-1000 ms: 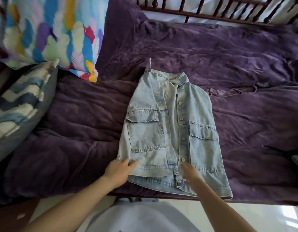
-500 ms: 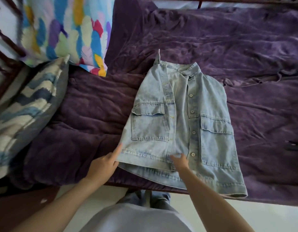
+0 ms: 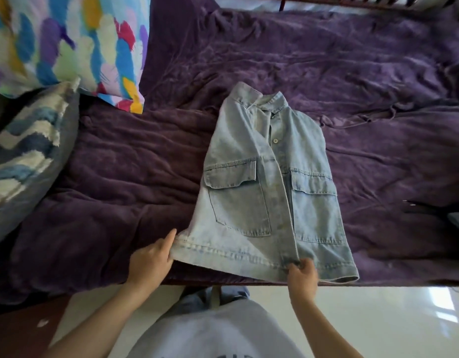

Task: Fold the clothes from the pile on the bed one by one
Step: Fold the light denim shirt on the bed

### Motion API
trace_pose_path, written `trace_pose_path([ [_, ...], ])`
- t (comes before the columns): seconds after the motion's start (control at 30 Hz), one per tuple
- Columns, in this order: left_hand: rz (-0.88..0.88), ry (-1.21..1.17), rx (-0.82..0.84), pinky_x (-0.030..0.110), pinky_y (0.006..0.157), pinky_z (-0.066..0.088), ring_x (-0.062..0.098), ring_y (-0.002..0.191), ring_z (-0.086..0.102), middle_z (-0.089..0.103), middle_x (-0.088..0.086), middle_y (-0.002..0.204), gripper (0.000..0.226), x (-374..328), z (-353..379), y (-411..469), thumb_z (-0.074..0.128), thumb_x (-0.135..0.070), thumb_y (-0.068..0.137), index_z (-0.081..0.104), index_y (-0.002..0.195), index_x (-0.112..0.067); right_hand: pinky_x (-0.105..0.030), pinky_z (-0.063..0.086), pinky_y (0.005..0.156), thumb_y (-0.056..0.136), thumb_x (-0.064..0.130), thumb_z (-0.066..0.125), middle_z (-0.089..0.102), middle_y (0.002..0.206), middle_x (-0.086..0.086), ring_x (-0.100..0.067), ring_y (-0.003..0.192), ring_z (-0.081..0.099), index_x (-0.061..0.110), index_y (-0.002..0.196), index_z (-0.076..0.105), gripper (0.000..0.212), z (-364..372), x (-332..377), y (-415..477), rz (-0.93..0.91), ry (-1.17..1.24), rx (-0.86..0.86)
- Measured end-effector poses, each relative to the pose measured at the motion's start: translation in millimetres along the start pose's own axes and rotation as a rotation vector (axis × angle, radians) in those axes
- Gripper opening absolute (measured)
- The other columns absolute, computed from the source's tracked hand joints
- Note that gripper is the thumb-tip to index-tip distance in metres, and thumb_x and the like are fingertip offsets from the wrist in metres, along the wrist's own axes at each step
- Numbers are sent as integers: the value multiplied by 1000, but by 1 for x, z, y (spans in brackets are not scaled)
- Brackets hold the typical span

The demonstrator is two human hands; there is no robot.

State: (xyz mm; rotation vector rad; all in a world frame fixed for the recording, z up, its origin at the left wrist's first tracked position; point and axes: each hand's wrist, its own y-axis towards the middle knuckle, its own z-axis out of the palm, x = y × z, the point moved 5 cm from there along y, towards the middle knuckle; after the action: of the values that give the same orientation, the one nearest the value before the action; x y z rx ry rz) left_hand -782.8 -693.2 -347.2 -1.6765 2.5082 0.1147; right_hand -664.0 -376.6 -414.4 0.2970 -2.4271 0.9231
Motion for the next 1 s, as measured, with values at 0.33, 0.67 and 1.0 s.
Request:
trace_pose_path([
  [0.33,185,246,534,28,60,45,24,82,67,69,5,100,75,15,39,1,48,-13,85,13,150,-30,-22,41,38,88,4,52,47,64,-4,-14,51,47,1,112,54,24,23,-12,18,166,-527,344],
  [0.67,-4,82,1177,30,65,50,16,60,58,65,4,100,38,-4,25,68,56,-19,80,53,117,-12,-32,44,79,87,21,48,64,109,-18,-32,102,61,2,108,55,29,6,76,49,-66,-682,263],
  [1.0,-432,-293,473,29,71,40,24,92,59,65,3,103,17,-38,15,193,45,-29,90,58,91,-17,-24,37,75,95,15,44,59,122,-20,-32,110,56,-2,119,57,32,2,182,109,-197,-435,378],
])
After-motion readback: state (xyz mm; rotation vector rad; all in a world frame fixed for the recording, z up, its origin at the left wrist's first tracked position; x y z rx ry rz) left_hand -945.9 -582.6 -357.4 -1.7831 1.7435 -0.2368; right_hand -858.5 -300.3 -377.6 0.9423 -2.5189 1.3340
